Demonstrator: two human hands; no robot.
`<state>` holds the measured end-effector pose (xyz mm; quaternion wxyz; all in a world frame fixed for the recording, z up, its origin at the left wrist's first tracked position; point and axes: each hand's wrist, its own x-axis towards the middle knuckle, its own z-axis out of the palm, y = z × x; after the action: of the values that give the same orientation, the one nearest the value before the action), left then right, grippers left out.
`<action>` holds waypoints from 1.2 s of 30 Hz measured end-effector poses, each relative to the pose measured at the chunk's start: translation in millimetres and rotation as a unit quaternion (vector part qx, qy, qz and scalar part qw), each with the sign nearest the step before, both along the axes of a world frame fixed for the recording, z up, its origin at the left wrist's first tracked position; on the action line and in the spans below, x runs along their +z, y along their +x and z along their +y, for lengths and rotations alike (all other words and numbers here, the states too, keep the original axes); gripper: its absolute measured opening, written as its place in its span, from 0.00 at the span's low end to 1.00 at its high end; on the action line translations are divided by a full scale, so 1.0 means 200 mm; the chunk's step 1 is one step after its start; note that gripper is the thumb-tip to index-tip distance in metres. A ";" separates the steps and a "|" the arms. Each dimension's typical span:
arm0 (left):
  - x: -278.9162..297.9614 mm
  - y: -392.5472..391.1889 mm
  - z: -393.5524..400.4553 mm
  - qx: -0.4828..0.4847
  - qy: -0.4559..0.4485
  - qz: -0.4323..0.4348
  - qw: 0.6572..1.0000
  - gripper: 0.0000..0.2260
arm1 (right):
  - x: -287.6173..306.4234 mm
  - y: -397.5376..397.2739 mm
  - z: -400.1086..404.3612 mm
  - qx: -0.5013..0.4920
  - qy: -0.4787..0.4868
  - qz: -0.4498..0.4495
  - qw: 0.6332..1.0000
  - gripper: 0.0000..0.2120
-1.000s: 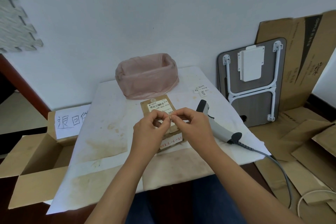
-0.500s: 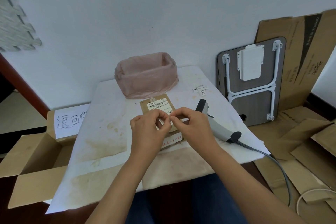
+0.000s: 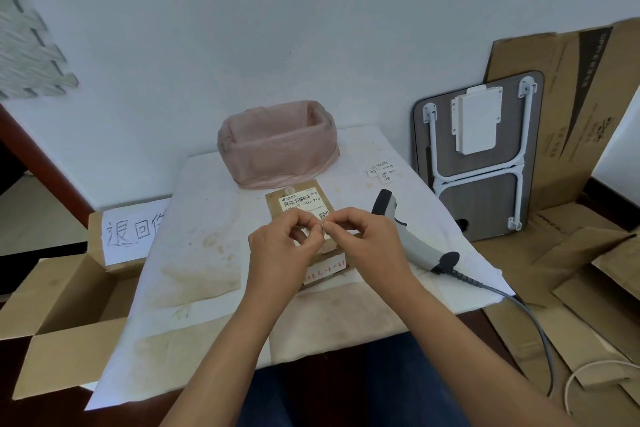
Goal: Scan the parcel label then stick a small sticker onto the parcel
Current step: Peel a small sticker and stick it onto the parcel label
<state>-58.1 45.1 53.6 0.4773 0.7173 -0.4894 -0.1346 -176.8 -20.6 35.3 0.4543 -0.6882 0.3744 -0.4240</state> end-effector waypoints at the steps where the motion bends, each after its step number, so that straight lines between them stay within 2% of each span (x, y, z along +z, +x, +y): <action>1: 0.00 0.01 0.00 -0.003 -0.002 -0.007 1.000 0.05 | 0.00 0.00 0.00 0.005 -0.003 0.007 1.000 0.04; 8: 0.00 0.00 -0.01 0.003 -0.006 -0.138 0.990 0.05 | 0.05 -0.03 -0.01 0.025 -0.023 0.062 0.997 0.05; 10: 0.01 -0.01 -0.01 0.006 -0.004 -0.145 0.989 0.04 | 0.05 -0.02 -0.01 0.018 -0.031 0.062 0.997 0.05; 18: -0.01 0.00 -0.02 -0.010 -0.018 -0.050 0.999 0.05 | 0.03 -0.01 -0.01 0.001 -0.003 0.025 1.000 0.05; 28: -0.02 0.01 -0.02 -0.011 -0.016 -0.029 0.999 0.05 | 0.01 -0.01 -0.02 0.002 0.043 -0.003 0.999 0.06; 31: -0.03 0.01 -0.01 -0.012 -0.025 -0.030 0.999 0.01 | 0.00 -0.02 -0.03 0.003 0.100 -0.038 0.994 0.07; 32: -0.03 0.02 -0.01 -0.009 -0.024 -0.027 0.999 0.04 | 0.00 -0.02 -0.03 0.007 0.123 -0.055 0.991 0.07; 34: -0.03 0.03 -0.01 -0.016 0.005 0.026 1.000 0.10 | 0.00 -0.03 -0.03 0.020 0.156 -0.081 0.984 0.06; 36: -0.03 0.04 -0.01 -0.032 0.032 0.119 0.992 0.09 | 0.00 -0.03 -0.02 0.033 0.162 -0.087 0.982 0.04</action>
<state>-49.3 42.6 47.8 0.5039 0.6955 -0.4473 -0.2496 -183.2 -24.2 35.8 0.6042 -0.5777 0.3743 -0.4014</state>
